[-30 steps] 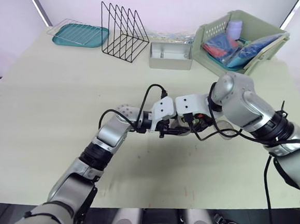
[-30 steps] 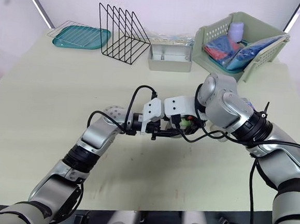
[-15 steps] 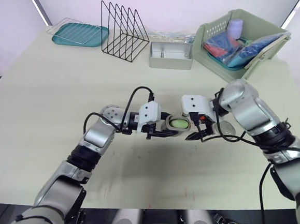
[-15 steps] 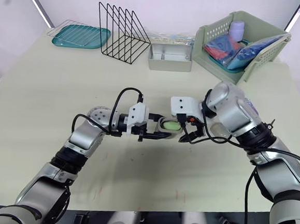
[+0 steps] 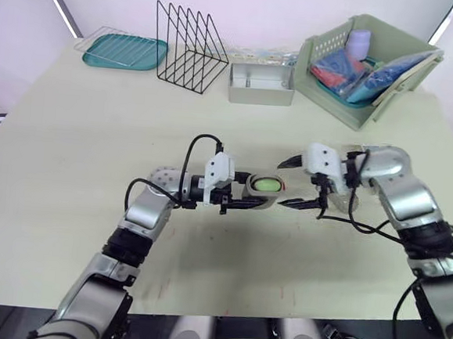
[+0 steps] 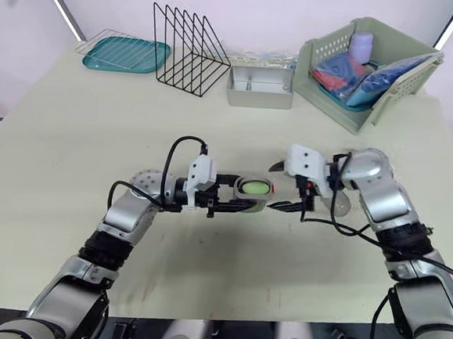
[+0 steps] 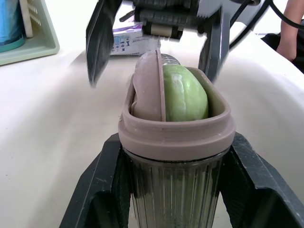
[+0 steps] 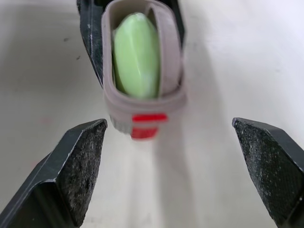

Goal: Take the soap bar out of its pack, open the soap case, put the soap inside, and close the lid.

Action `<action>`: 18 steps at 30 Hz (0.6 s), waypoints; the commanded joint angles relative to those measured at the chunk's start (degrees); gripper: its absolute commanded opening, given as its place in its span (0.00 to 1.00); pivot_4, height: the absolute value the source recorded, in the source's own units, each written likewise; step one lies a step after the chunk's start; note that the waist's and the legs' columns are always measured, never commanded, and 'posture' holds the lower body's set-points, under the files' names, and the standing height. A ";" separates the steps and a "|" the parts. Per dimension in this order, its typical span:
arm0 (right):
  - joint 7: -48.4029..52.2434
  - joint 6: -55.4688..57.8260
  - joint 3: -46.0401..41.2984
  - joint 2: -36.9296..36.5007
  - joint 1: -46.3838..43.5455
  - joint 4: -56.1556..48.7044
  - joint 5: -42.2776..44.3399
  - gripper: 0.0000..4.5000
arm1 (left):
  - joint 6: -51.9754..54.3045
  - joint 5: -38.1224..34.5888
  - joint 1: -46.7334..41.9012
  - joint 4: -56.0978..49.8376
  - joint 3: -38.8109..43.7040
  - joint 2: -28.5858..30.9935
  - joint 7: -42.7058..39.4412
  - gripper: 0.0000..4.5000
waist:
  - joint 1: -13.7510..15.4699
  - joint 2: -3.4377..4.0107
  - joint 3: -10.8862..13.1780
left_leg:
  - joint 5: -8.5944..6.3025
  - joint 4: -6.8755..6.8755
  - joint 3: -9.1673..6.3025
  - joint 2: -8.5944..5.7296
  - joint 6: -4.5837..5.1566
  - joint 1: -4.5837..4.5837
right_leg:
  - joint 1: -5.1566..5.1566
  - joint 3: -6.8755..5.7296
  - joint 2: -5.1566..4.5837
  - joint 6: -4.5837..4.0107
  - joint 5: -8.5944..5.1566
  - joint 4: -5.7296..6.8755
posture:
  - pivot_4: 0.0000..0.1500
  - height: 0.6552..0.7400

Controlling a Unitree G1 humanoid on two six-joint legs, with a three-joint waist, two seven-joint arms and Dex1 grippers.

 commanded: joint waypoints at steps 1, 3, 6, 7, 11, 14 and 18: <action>-3.05 1.96 -11.23 -4.08 5.17 -4.17 5.45 0.99 | -0.30 -0.86 0.74 -2.65 0.65 -0.20 -0.03 0.42 | 0.18 0.00 0.00 | 0.00 0.00 -0.01 -0.01 0.01 0.00 | 0.00 -0.01 0.00 0.00 0.00 0.00 | 1.00 1.00; -5.79 3.03 -19.81 -6.95 10.92 -3.73 7.41 0.99 | -0.26 -0.99 1.25 -2.92 0.89 -0.34 0.24 0.42 | 0.49 0.00 0.00 | -0.04 0.01 -0.01 -0.01 0.07 0.02 | 0.05 -0.03 0.00 0.00 0.00 -0.01 | 1.00 1.00; -10.50 1.84 -34.58 -8.19 19.50 -0.16 9.87 0.99 | -0.28 -1.20 1.96 -3.41 1.17 -0.58 0.59 0.42 | 0.93 0.00 0.00 | -0.07 0.01 0.06 -0.02 0.13 0.04 | 0.06 -0.01 0.01 0.00 0.00 -0.01 | 1.00 1.00; -11.09 0.93 -38.00 -8.10 22.81 0.21 9.88 0.99 | -0.32 -1.20 2.05 -3.51 1.23 -0.61 0.66 0.42 | 1.17 0.00 0.00 | -0.07 0.00 0.13 -0.03 0.13 0.06 | 0.07 0.00 0.01 0.00 0.00 0.01 | 1.00 1.00; -13.20 -0.64 -46.77 -6.21 34.17 -0.19 11.59 0.99 | 0.29 -1.59 1.52 -3.75 2.00 -0.87 0.96 0.42 | 1.26 0.00 0.00 | -0.10 -0.04 0.35 -0.02 0.18 0.08 | 0.13 -0.01 0.05 0.00 0.00 -0.01 | 1.00 1.00; -14.93 -1.05 -48.81 -4.96 39.29 -1.68 12.29 0.99 | 1.15 -2.07 1.06 -4.03 2.48 -0.90 1.10 0.42 | 0.61 0.03 -0.01 | -0.11 -0.05 0.57 -0.01 0.20 0.20 | 0.15 0.15 0.07 0.04 0.02 0.02 | 1.00 1.00; -15.05 -1.47 -47.71 -4.17 44.20 -3.60 12.57 0.99 | 1.50 -2.14 0.92 -3.92 2.19 -0.47 0.34 0.42 | -0.27 0.05 -0.02 | -0.11 -0.06 0.64 0.06 0.21 0.27 | 0.16 0.21 0.14 0.06 0.03 0.04 | 1.00 1.00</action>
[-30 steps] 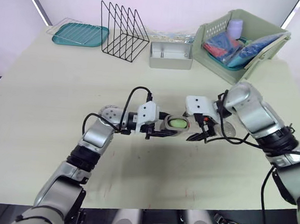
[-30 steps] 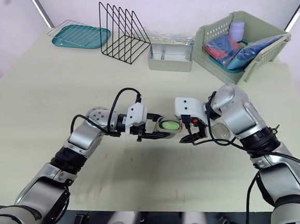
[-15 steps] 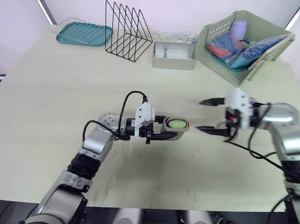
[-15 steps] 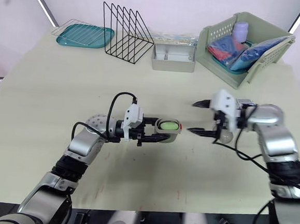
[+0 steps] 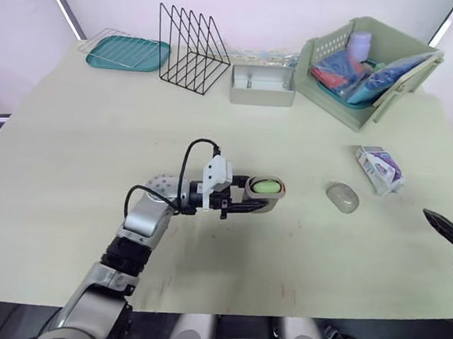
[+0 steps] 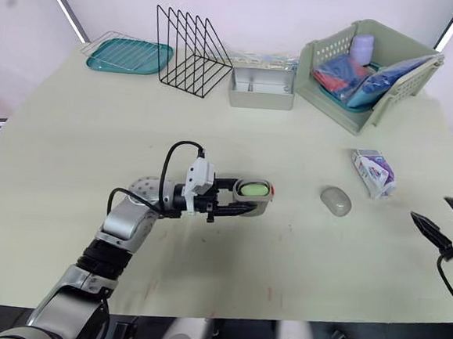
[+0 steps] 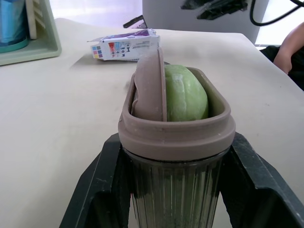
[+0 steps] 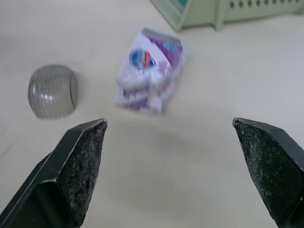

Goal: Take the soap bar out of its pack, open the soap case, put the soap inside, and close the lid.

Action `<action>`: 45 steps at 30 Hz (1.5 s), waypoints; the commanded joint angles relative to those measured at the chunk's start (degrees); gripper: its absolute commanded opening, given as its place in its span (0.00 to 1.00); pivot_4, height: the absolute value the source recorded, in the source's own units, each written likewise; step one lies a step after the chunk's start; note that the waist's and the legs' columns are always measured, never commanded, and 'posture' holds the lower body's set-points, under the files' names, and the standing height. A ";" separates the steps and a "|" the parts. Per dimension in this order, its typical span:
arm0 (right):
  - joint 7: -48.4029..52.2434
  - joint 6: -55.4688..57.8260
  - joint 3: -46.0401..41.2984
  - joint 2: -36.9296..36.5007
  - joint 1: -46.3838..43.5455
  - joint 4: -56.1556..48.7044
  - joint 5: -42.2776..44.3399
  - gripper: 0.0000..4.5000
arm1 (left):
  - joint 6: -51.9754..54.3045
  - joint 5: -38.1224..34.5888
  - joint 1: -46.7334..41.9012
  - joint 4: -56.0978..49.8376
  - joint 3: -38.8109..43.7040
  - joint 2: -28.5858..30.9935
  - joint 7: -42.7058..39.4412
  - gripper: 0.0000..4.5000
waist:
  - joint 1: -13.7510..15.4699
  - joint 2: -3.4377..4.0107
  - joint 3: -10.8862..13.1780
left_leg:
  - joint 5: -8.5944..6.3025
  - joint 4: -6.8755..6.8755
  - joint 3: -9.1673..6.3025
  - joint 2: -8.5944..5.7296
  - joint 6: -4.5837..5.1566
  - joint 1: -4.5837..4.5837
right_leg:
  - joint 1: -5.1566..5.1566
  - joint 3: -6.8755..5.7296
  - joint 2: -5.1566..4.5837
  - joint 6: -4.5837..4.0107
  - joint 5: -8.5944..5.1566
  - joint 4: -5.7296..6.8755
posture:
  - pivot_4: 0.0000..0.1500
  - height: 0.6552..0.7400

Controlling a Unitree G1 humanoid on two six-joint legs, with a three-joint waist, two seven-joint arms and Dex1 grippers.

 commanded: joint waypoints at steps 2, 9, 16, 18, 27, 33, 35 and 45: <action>0.22 -1.36 0.58 -1.16 2.65 -3.67 0.71 0.99 | 0.65 -1.39 -0.67 -2.45 0.57 0.47 -1.24 0.42 | -0.30 0.00 0.00 | 0.00 0.00 0.01 0.01 0.00 0.00 | 0.00 0.02 0.01 0.00 0.00 -0.01 | 1.00 1.00; 3.25 14.39 4.74 -12.33 3.26 -9.41 5.21 0.99 | 2.43 -1.15 -0.84 -3.33 -0.54 0.82 -3.39 0.42 | -0.22 0.03 0.00 | 0.00 0.03 0.01 0.01 0.00 -0.02 | 0.01 0.04 -0.01 0.00 0.00 -0.02 | 1.00 1.00; 3.03 34.34 14.19 -29.00 -8.04 -16.60 11.20 0.99 | 1.25 0.13 -2.42 -1.17 -1.26 0.01 -3.85 0.42 | -0.01 -0.02 0.04 | 0.00 0.06 -0.07 0.07 0.00 -0.07 | 0.05 -0.10 0.05 0.00 0.00 -0.10 | 1.00 1.00; 2.96 36.21 17.57 -30.49 -12.88 -17.29 12.08 0.99 | 1.16 0.28 -2.69 -1.07 -1.45 -0.27 -3.52 0.42 | 0.06 -0.04 0.05 | 0.00 0.07 -0.10 0.11 0.00 -0.13 | 0.05 -0.11 0.02 0.00 0.00 -0.12 | 1.00 1.00; -2.12 50.60 41.53 -29.75 -37.69 -14.52 8.87 0.99 | 1.81 0.45 -2.54 -2.36 -2.00 -1.04 -2.27 0.42 | 0.64 -0.02 0.08 | 0.00 0.08 -0.02 0.18 0.00 -0.19 | -0.08 -0.09 -0.03 0.01 0.01 -0.13 | 1.00 1.00; -4.33 54.52 48.72 -24.94 -45.46 -11.36 6.56 0.99 | 1.70 0.78 -2.40 -2.53 -2.19 -1.36 -1.70 0.42 | 1.15 -0.02 0.07 | 0.00 0.10 -0.03 0.16 0.00 -0.27 | -0.12 -0.10 -0.06 0.01 0.01 -0.15 | 1.00 1.00; -5.45 55.40 50.68 -23.48 -47.09 -10.34 5.21 0.99 | 1.71 0.87 -2.37 -2.63 -2.26 -1.47 -1.48 0.42 | 1.16 -0.02 0.07 | 0.00 0.11 -0.05 0.16 0.00 -0.27 | -0.12 -0.11 -0.06 0.01 0.01 -0.13 | 1.00 1.00; -9.30 56.20 54.68 -17.38 -48.69 -7.30 1.34 0.99 | 1.73 1.11 -1.57 -3.49 -2.22 -0.96 -0.76 0.42 | 1.14 -0.02 0.07 | 0.00 0.10 -0.06 0.15 0.00 -0.28 | -0.16 -0.11 -0.05 0.01 0.01 -0.10 | 1.00 1.00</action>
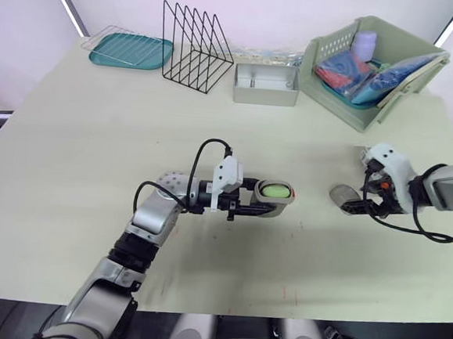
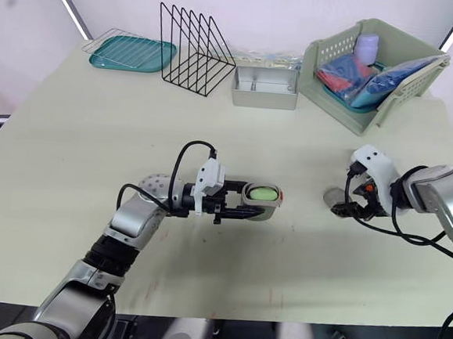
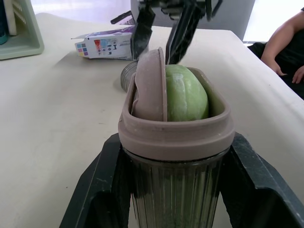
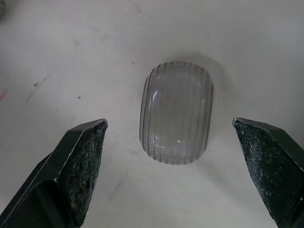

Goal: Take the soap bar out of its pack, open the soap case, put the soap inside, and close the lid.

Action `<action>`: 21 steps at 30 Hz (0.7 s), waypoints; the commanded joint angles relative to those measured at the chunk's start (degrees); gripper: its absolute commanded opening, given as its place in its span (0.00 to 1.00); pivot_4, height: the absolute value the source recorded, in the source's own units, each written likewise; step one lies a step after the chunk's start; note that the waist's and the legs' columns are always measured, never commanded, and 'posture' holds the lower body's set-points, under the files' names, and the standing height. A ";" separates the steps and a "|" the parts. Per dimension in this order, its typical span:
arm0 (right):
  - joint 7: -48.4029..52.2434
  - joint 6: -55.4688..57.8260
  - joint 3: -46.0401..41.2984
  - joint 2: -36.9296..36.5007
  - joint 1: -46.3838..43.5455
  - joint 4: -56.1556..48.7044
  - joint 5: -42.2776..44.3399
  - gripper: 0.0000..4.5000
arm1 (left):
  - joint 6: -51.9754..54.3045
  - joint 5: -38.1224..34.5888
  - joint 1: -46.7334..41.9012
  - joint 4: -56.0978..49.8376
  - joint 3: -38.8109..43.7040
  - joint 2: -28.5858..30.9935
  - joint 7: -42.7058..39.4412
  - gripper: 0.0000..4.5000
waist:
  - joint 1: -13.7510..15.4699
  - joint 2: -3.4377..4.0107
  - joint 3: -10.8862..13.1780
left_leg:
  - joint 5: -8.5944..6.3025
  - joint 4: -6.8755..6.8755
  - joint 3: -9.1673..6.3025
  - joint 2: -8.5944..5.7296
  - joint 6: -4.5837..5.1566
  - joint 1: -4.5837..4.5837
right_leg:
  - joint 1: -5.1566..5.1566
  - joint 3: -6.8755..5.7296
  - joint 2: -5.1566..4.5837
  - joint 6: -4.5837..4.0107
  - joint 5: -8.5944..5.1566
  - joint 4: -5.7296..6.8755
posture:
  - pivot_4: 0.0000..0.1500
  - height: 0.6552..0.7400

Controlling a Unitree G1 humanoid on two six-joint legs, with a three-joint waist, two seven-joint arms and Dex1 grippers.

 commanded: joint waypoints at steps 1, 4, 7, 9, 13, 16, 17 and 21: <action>-0.80 0.22 -0.84 0.33 -1.34 -0.10 -1.14 0.99 | -0.58 -0.17 0.08 -2.93 0.26 0.41 0.13 0.42 | 0.00 0.00 0.00 | 0.00 0.00 0.00 0.00 0.00 0.00 | 0.00 0.00 0.00 0.00 0.00 0.00 | 1.00 1.00; -0.93 0.31 -0.71 0.81 -1.17 -0.13 -1.43 0.99 | -0.57 -0.12 0.27 -3.03 0.26 0.70 0.13 0.42 | -0.01 0.00 0.00 | 0.00 0.00 0.00 0.00 0.00 0.00 | 0.00 0.00 0.00 0.00 0.00 0.00 | 1.00 1.00; -1.04 0.13 -0.62 1.09 -1.06 0.17 -1.77 0.99 | -0.47 -0.22 0.34 -3.17 0.19 0.90 0.31 0.42 | -0.02 0.00 0.00 | 0.00 0.00 0.00 0.00 0.00 0.00 | 0.00 0.00 0.00 0.00 0.00 0.00 | 1.00 1.00; -1.06 -0.02 -0.53 1.30 -1.12 0.34 -2.05 0.99 | -0.41 -0.24 0.36 -3.17 0.18 0.98 0.43 0.42 | -0.02 0.00 0.00 | 0.00 0.00 0.00 -0.01 0.00 0.00 | 0.00 0.00 0.00 0.00 0.00 0.00 | 1.00 1.00; -1.01 -0.32 -0.43 1.84 -1.30 0.61 -2.67 0.94 | -0.36 -0.22 0.37 -3.17 0.19 1.08 0.57 0.42 | -0.05 0.00 0.00 | 0.00 0.00 0.00 -0.01 0.00 0.00 | 0.00 0.00 0.01 0.00 0.00 0.00 | 1.00 1.00; -0.90 -0.61 -0.34 2.13 -1.47 1.10 -3.24 0.73 | -0.28 -0.24 0.32 -3.12 0.22 1.08 0.66 0.42 | -0.06 0.00 0.00 | 0.00 0.00 0.00 -0.01 0.00 0.00 | 0.00 0.00 0.01 0.00 0.00 0.00 | 1.00 1.00; -0.89 -0.86 -0.29 2.21 -1.44 1.31 -3.51 0.63 | -0.30 -0.25 0.41 -3.15 0.23 1.10 0.67 0.42 | -0.06 0.00 0.00 | 0.00 0.00 0.00 -0.01 0.00 0.00 | 0.00 0.00 0.01 0.00 0.00 0.00 | 1.00 1.00; -0.63 -1.40 -0.19 2.40 -1.55 1.89 -4.25 0.41 | -0.32 -0.24 0.69 -3.35 0.19 1.19 0.77 0.42 | -0.13 0.00 0.00 | 0.00 0.00 0.00 0.00 0.00 0.01 | 0.00 0.00 0.01 0.00 0.00 0.00 | 1.00 1.00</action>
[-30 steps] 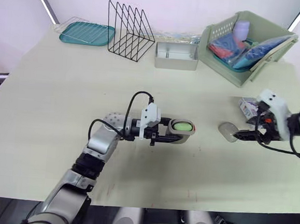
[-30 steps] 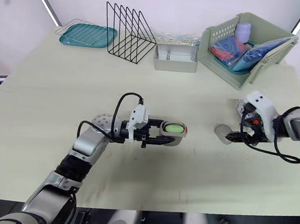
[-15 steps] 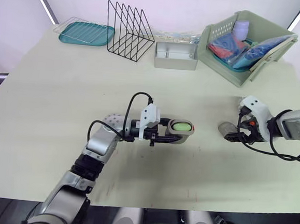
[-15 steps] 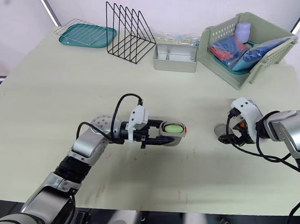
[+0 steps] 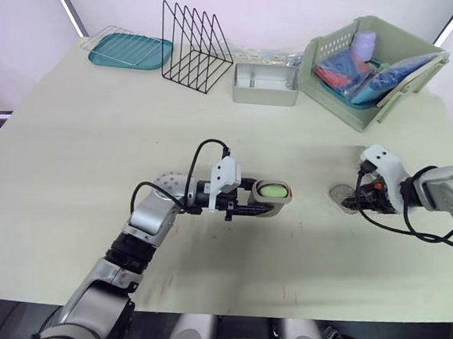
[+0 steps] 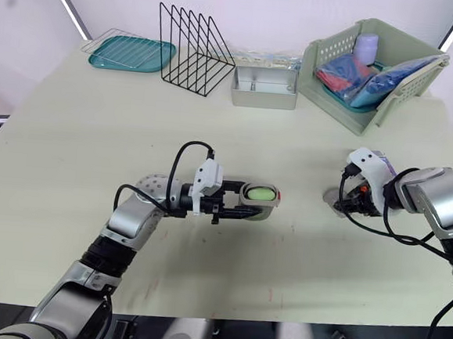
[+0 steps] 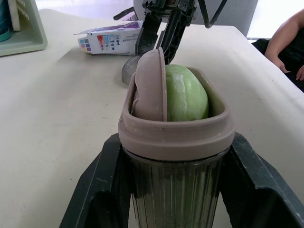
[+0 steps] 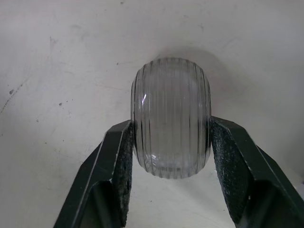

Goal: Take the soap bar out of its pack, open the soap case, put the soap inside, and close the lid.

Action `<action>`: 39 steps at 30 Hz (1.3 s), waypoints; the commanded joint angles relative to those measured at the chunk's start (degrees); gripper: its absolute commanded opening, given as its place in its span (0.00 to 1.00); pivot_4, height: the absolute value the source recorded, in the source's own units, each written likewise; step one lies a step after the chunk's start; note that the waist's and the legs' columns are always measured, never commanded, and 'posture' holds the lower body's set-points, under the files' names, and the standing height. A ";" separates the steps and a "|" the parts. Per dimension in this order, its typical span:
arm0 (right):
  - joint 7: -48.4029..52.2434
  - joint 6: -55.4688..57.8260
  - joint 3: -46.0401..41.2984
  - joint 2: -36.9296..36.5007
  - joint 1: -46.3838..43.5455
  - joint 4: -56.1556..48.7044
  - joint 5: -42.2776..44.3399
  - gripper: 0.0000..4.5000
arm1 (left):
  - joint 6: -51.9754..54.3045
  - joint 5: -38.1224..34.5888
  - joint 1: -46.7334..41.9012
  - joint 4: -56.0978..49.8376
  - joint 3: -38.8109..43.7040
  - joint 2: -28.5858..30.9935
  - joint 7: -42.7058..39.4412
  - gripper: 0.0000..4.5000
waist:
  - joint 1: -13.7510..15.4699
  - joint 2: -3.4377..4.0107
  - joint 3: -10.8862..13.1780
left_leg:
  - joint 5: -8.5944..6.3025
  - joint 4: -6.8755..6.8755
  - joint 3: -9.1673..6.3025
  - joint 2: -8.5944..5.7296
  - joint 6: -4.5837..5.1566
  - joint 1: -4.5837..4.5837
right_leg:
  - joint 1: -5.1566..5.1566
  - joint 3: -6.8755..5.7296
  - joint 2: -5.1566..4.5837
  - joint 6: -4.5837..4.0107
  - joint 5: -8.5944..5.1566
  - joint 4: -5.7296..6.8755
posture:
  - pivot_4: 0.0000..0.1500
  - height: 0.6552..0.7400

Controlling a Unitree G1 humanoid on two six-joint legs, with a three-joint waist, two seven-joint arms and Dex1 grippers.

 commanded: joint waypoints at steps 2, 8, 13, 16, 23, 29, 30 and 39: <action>0.48 -1.88 -0.17 -0.33 -1.42 0.10 -1.22 0.41 | -0.34 -0.19 0.39 -2.95 0.19 0.23 0.17 0.42 | -0.01 0.00 0.00 | 0.00 0.00 0.00 0.00 0.00 0.00 | 0.00 0.00 0.00 0.00 0.00 0.00 | 1.00 1.00; 7.20 -10.10 -0.13 -1.53 -2.90 -0.26 -1.37 0.41 | -0.72 0.17 0.40 -2.54 0.21 0.44 0.16 0.42 | -0.05 0.00 0.00 | 0.00 0.00 0.00 0.00 0.00 0.00 | 0.00 0.00 0.00 0.00 0.00 0.00 | 1.00 1.00; 16.18 -13.94 -0.68 -2.17 -6.99 -3.54 1.54 0.41 | -1.32 0.51 -0.09 -1.41 0.08 0.40 -0.11 0.42 | -0.11 0.01 0.00 | 0.00 -0.01 0.00 0.00 0.00 0.00 | 0.00 -0.01 0.01 0.00 0.00 -0.01 | 1.00 1.00; 20.28 -14.00 -0.97 -1.42 -10.12 -5.16 4.00 0.41 | -1.62 0.67 -0.38 -0.86 0.01 0.22 -0.16 0.42 | -0.13 0.00 0.00 | 0.00 -0.01 0.01 0.01 0.00 0.01 | -0.01 -0.01 0.02 0.00 0.00 -0.01 | 1.00 1.00; 23.67 -17.37 2.92 2.06 -13.09 -10.76 4.18 0.41 | -2.52 0.96 -1.54 1.26 0.33 -0.70 -0.13 0.42 | 0.05 0.00 0.00 | 0.00 -0.01 -0.05 0.01 0.00 0.00 | 0.00 -0.04 0.01 0.00 0.00 -0.01 | 1.00 1.00; 23.26 -21.72 5.81 4.33 -12.63 -9.61 0.79 0.41 | -2.69 1.04 -1.88 1.40 0.51 -1.07 0.06 0.42 | 0.03 0.00 0.00 | 0.00 0.01 -0.07 -0.01 -0.01 -0.01 | 0.00 -0.05 0.00 0.00 0.00 -0.01 | 1.00 1.00; 23.20 -22.08 6.12 4.91 -12.81 -9.23 0.37 0.41 | -2.78 1.10 -1.87 1.43 0.50 -1.09 0.07 0.42 | 0.02 0.00 0.00 | 0.00 0.01 -0.07 -0.01 0.00 0.00 | 0.00 -0.06 0.00 0.00 0.00 0.00 | 1.00 1.00; 23.28 -24.03 7.50 8.84 -13.13 -6.80 -2.33 0.41 | -3.29 1.37 -1.54 1.27 0.59 -0.96 0.06 0.42 | -0.05 0.00 0.00 | 0.01 0.00 -0.08 -0.01 -0.02 0.00 | -0.01 -0.05 0.00 0.00 0.00 0.00 | 1.00 1.00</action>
